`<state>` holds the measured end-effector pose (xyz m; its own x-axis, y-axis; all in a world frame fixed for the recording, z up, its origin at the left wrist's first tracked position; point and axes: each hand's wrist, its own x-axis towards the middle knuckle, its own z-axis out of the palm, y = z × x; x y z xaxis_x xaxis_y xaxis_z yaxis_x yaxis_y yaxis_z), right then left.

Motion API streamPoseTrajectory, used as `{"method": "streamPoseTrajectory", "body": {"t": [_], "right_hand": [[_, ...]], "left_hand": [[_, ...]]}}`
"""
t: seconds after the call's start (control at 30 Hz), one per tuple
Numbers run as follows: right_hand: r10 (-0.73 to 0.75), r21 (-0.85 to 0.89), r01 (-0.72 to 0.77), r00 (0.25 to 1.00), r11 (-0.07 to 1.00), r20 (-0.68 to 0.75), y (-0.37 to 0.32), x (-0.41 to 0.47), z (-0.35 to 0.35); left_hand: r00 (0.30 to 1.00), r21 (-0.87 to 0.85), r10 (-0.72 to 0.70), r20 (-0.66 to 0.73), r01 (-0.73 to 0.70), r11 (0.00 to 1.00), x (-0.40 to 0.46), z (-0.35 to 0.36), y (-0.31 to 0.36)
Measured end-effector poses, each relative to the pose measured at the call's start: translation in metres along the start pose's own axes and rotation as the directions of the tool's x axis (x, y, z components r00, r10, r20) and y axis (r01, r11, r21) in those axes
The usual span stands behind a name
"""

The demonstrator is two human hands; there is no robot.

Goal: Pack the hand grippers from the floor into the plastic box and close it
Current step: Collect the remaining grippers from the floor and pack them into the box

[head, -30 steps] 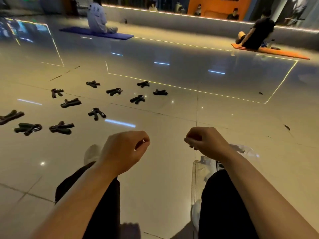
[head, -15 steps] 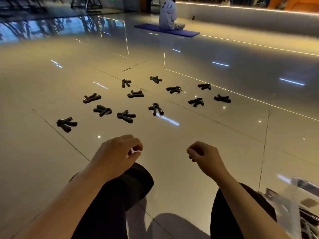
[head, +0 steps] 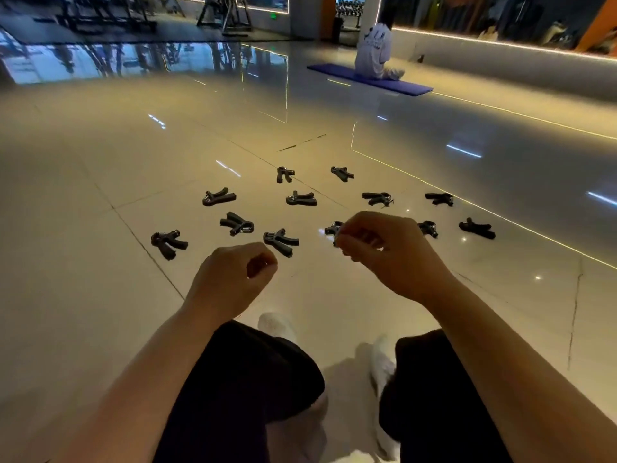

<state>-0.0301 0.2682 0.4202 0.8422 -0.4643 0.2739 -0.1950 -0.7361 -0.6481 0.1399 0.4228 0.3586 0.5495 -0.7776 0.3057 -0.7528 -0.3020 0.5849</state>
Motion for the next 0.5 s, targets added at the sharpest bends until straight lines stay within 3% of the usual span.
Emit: {"method": "streamPoseTrajectory", "body": {"t": [0.1, 0.27, 0.37, 0.5], "right_hand": [[0.023, -0.016, -0.022, 0.999, 1.0, 0.032, 0.011, 0.016, 0.003], [0.344, 0.083, -0.348, 0.937, 0.934, 0.062, 0.067, 0.076, 0.02], [0.265, 0.055, -0.269, 0.962, 0.962, 0.07, 0.077, 0.116, 0.026], [0.142, -0.215, -0.101, 0.973, 0.971, 0.181, 0.091, 0.158, 0.038]], "left_hand": [[1.0, -0.004, -0.007, -0.024, 0.007, 1.0, 0.018, -0.002, -0.004], [0.999, 0.08, -0.039, -0.016, 0.04, 0.996, 0.049, -0.005, -0.022], [0.998, 0.173, -0.051, 0.044, 0.043, 0.984, 0.082, -0.005, -0.034], [0.979, -0.044, -0.103, 0.173, 0.112, 0.993, 0.137, -0.011, -0.027]]}}
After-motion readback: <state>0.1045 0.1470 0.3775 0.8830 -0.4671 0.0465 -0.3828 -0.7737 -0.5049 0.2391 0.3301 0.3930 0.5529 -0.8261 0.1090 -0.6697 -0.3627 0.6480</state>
